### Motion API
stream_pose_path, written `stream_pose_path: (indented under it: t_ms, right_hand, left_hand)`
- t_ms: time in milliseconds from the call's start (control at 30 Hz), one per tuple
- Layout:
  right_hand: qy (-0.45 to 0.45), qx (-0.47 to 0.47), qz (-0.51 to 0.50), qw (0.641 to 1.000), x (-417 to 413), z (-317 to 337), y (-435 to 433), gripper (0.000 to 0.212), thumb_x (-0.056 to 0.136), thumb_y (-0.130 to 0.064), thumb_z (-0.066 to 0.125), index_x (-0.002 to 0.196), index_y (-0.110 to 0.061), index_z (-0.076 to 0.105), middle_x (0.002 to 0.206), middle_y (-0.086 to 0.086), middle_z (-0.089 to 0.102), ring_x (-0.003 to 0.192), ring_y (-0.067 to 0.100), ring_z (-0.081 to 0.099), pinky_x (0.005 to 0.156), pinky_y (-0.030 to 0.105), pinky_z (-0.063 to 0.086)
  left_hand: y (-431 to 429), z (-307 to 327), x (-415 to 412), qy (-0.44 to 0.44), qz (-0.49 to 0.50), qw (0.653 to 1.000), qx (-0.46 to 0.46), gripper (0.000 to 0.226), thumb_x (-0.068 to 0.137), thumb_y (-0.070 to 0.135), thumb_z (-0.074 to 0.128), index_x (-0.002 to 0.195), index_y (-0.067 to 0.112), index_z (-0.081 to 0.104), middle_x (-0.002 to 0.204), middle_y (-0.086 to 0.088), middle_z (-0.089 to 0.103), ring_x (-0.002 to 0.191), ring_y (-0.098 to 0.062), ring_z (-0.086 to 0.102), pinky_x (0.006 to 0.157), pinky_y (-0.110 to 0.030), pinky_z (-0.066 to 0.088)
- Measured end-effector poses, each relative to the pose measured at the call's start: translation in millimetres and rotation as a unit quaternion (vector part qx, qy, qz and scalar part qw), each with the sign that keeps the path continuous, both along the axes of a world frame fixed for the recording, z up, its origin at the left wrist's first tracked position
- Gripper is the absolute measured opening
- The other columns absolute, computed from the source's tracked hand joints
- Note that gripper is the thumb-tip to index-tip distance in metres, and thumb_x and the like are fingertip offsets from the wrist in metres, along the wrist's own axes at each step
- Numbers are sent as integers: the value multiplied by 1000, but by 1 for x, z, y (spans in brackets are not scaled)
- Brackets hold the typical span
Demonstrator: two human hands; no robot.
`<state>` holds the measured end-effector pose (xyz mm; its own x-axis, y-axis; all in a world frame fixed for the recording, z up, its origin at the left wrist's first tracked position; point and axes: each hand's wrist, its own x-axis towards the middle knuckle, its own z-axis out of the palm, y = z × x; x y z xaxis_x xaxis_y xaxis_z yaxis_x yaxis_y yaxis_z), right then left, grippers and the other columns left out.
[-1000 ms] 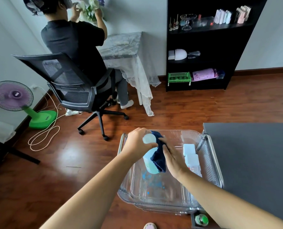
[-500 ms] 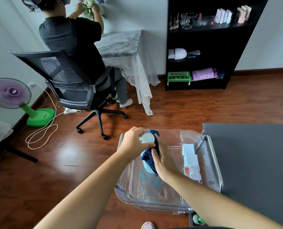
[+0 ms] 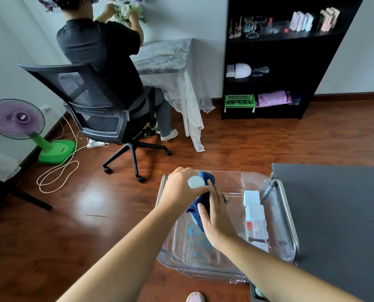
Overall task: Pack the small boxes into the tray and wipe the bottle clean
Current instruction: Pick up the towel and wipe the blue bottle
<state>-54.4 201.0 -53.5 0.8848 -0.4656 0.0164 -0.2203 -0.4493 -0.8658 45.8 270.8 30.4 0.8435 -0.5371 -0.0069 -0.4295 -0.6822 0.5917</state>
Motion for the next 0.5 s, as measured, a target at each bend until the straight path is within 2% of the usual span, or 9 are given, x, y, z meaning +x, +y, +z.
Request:
stream_pose_path:
  t_ms: [67,167,267,400,500]
  right_hand:
    - [-8,7,-19,1000,1,0,2,60,99,-27,41,150,-28,9,160,0,9,143,18,23,112,26,25]
    - [-3,19,-7,1000,5,3,-7,63,98,-27,45,151,-26,9,158,2,14,139,19,29,109,23,27]
    - [11,35,46,998,11,10,-29,61,98,-26,46,150,-24,15,155,3,25,137,19,34,111,24,28]
    - [52,46,148,986,13,19,-60,53,98,-32,44,147,-32,21,148,-3,35,132,19,43,111,41,35]
    - [37,51,123,990,10,19,-56,54,98,-29,45,147,-31,22,147,-2,36,131,16,43,112,37,35]
  left_hand:
    - [-6,-2,-6,-9,20,1000,-6,43,72,42,78,108,21,68,99,5,54,86,-9,48,59,-11,34]
    - [-10,-2,-4,-15,6,1000,-4,40,74,37,76,111,24,68,100,6,56,84,-7,46,55,-7,26]
    - [-9,-1,4,6,-20,1000,-6,42,73,33,78,112,22,68,102,9,56,90,-8,47,67,-13,33]
    - [-5,5,19,57,-98,994,0,43,71,25,80,113,26,69,112,10,64,107,-11,55,87,-23,44]
    - [-3,5,20,68,-120,990,1,46,75,23,79,119,26,66,119,9,63,113,-11,56,95,-25,46]
